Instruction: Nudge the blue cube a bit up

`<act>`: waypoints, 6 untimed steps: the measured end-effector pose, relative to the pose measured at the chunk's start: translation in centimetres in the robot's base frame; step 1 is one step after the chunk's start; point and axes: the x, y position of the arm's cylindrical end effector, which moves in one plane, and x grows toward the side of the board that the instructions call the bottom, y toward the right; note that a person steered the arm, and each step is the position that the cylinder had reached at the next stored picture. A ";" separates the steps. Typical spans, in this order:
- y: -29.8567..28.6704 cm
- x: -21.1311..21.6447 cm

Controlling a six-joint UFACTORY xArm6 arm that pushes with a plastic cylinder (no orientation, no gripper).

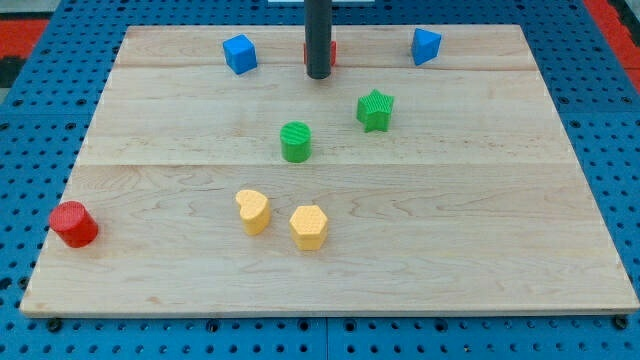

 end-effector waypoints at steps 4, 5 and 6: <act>-10.8 -1.5; -11.3 -0.9; -7.2 2.1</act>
